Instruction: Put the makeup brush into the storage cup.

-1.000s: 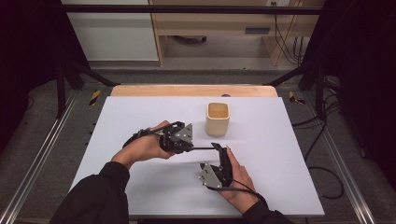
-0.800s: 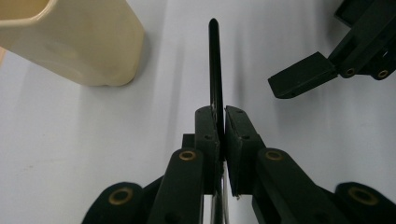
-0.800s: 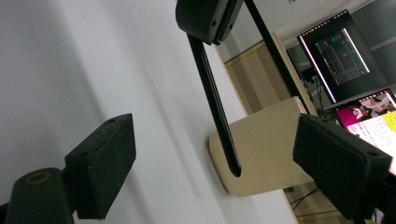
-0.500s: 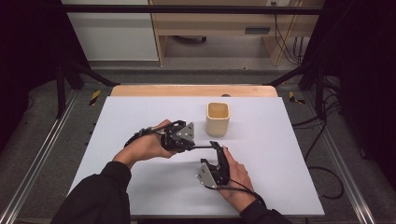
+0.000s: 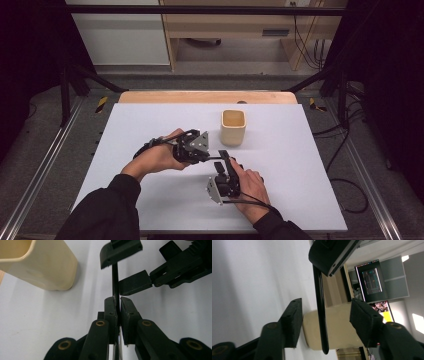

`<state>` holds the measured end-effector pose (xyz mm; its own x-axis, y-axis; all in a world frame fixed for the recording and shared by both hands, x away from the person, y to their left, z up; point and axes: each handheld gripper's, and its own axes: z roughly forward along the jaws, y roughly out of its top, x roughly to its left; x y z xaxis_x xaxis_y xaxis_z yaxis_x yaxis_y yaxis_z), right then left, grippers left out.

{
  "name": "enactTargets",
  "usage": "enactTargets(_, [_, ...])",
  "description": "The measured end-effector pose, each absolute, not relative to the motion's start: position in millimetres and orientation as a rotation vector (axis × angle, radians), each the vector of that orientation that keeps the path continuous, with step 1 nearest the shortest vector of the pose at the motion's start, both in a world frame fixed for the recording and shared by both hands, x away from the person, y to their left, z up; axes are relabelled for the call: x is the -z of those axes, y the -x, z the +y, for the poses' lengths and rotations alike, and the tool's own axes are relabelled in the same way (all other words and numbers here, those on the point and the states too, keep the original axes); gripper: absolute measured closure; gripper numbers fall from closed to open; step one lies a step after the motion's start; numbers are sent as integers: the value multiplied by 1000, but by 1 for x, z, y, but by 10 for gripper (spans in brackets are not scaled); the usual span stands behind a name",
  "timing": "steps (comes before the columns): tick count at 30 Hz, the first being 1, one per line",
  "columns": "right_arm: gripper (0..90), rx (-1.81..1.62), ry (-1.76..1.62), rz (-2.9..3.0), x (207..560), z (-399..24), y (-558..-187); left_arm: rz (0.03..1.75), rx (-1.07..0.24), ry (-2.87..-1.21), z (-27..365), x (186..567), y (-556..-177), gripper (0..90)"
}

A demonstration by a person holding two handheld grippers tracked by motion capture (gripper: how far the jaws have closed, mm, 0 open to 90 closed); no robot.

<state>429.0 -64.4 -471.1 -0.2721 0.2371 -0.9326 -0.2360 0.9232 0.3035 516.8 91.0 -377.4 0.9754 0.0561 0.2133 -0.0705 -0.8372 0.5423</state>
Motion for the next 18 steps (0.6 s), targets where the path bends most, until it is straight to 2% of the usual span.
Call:
enactTargets(10, [612, -414, 76, 1786, 472, -63, -429, -9, -287, -2538, 87, 379, -516, 841])
enactTargets(18, [676, -425, 72, 1799, 473, -62, -427, -14, -280, -2537, 86, 382, -514, 841])
